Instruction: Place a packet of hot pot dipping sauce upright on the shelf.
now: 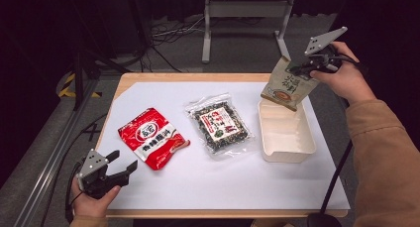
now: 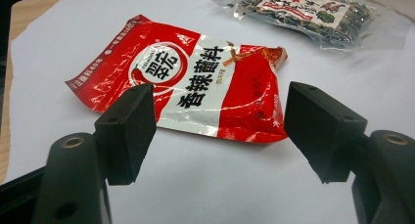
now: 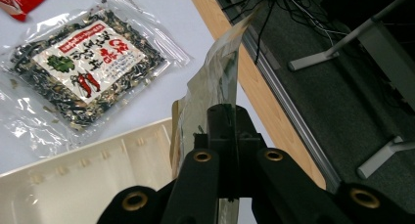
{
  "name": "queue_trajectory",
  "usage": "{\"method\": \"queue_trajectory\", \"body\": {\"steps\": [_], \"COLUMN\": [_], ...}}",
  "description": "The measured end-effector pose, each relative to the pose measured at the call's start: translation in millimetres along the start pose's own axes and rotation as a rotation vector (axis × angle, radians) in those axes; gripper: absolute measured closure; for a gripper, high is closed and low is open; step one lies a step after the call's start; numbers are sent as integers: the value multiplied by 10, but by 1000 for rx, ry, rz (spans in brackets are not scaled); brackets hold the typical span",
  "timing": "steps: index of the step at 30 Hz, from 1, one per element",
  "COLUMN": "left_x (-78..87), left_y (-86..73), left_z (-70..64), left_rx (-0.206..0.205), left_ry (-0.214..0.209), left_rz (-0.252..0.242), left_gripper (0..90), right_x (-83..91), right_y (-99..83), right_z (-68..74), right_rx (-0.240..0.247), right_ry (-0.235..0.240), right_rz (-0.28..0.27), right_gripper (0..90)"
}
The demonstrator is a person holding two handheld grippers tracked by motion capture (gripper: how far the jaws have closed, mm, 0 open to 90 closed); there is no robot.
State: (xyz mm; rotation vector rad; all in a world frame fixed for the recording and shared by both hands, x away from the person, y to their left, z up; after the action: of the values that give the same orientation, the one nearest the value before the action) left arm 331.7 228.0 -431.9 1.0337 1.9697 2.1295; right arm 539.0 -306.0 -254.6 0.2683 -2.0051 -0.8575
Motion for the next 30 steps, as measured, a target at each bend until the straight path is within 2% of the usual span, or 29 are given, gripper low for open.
{"method": "queue_trajectory", "body": {"steps": [10, 12, 14, 20, 26, 30], "left_x": [-8, -10, -13, -18, -17, -17], "left_y": [-12, -11, -13, -18, -20, -20], "left_z": [8, 8, 6, 1, 2, 4], "left_rx": [-1, 3, 2, -6, -2, 0], "left_ry": [4, 5, 4, 5, 4, 4], "left_rz": [4, 3, 7, 9, 8, 7], "left_gripper": [285, 285, 285, 285, 285, 285], "right_x": [-125, -173, -213, -309, -373, -408], "right_y": [-45, -45, -47, -53, -56, -58], "right_z": [-66, -58, -51, -26, -15, 11], "right_rx": [53, 77, 101, 129, 125, 122], "right_ry": [-39, -48, -50, -50, -56, -34], "right_rz": [33, 49, 71, 108, 119, 112], "right_gripper": [899, 898, 898, 898, 898, 897]}}
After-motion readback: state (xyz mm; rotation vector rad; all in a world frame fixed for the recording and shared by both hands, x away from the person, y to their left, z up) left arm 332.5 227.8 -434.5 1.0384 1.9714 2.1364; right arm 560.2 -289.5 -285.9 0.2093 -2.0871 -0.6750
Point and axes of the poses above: each handheld gripper's, and its own axes: x roughly backward along the jaws, y roughly out of its top, z roughly to its left, the point moved 6 cm from there along -x, roughly forward along the jaws, and after that the axes turned 5 degrees about -z, right-handed, at the moved point
